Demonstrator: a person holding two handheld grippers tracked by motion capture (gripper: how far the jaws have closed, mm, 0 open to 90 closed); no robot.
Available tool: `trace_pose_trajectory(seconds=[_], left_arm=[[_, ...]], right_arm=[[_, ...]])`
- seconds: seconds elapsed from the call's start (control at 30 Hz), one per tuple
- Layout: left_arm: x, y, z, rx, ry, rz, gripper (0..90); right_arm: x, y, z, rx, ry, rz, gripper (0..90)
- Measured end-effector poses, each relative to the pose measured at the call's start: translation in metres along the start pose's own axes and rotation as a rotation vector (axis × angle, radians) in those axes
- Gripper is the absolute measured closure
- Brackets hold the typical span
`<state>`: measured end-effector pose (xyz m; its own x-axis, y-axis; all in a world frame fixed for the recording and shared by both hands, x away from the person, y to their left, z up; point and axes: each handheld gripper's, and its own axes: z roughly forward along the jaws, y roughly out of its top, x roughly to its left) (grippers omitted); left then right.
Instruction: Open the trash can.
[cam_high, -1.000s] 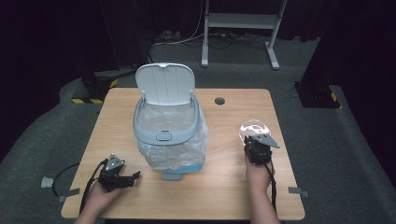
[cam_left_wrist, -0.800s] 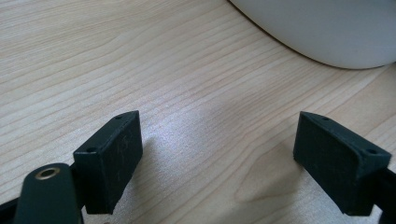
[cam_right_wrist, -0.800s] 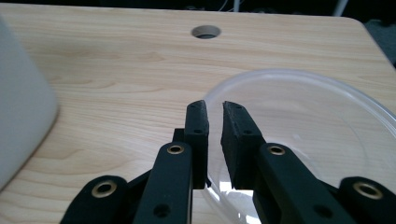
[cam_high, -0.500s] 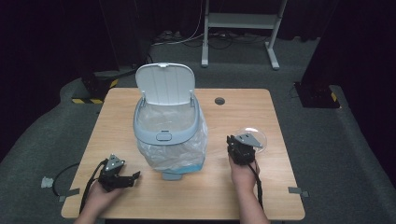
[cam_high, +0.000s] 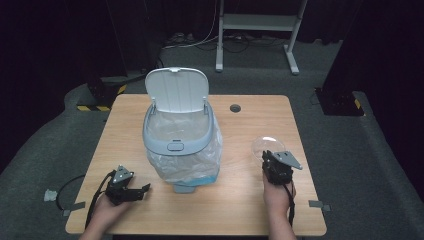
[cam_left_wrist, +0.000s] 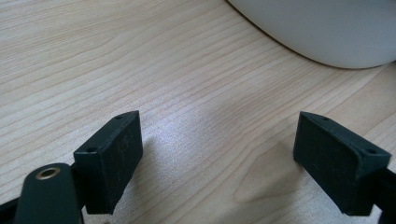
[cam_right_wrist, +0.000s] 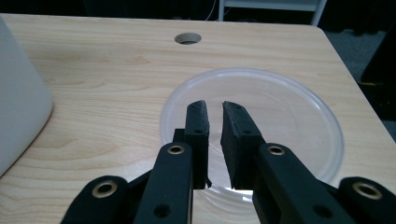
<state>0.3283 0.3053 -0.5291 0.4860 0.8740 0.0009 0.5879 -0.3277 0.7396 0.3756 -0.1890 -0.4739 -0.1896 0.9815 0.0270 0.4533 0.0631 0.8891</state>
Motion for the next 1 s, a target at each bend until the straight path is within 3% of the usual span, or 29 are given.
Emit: trace_pose_trajectory(seconds=[0.3,1.0], left_arm=[[0.0,0.0,0.0,0.002,0.0,0.0,16.0],[0.0,0.0,0.0,0.002,-0.001,0.001,16.0]], right_arm=[[-0.006,-0.013,-0.006,0.029,-0.008,0.007,79.8],[0.021,-0.025,-0.008,0.07,0.024,-0.05,80.0]])
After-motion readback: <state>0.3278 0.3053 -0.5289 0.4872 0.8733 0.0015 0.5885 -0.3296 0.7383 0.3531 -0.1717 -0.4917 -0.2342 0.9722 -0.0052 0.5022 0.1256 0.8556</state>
